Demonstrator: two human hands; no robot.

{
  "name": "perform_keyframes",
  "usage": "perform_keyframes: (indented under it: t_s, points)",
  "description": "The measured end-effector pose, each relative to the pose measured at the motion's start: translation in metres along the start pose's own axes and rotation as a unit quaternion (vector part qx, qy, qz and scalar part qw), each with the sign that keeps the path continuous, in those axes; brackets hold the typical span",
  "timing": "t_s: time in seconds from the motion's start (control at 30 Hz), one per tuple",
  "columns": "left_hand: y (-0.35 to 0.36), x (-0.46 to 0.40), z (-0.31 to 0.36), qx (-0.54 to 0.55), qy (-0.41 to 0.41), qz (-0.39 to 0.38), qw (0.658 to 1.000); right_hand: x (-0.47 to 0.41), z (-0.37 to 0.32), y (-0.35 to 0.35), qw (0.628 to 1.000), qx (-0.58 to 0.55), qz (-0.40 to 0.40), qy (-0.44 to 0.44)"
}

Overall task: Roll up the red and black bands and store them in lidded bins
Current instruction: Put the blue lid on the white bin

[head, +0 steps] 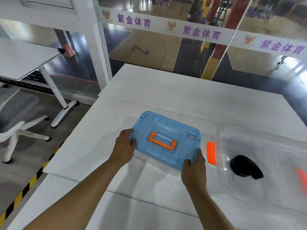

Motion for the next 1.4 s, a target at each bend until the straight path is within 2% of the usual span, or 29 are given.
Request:
perform_keyframes:
  t_s: [0.33,0.53,0.77,1.0,1.2,1.33,1.4]
  points:
    - [0.008,0.002,-0.004,0.039,-0.033,-0.002,0.999,-0.002,0.02,0.006,0.999,0.026,-0.016,-0.009]
    - [0.002,0.038,-0.02,0.054,-0.061,0.059,0.995,-0.001,0.026,0.007,0.999,0.028,-0.021,-0.036]
    - [0.001,0.078,-0.036,0.039,-0.031,0.105,0.993,0.019,0.029,0.009,0.996,0.027,-0.017,-0.084]
    - [-0.002,0.072,-0.042,-0.014,-0.016,0.082,0.996,0.023,0.027,0.007,0.996,0.025,-0.019,-0.088]
    - [-0.006,0.069,-0.039,-0.118,-0.001,0.064,0.991,0.02,0.021,0.003,0.995,0.042,-0.036,-0.079]
    - [-0.016,0.087,-0.009,-0.218,0.097,0.108,0.965,0.027,0.015,-0.013,0.992,0.05,-0.024,-0.117]
    - [-0.014,0.099,0.008,-0.234,0.128,0.104,0.958,0.035,0.011,-0.021,0.986,0.05,-0.022,-0.157]
Point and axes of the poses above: each hand's wrist, its own x-axis away from the middle knuckle, its own y-axis out of the palm, z = x × y, the point moved 5 cm from there along -x, towards the middle knuckle, and after that the axes turned 5 degrees about z, right-handed, at the moved point
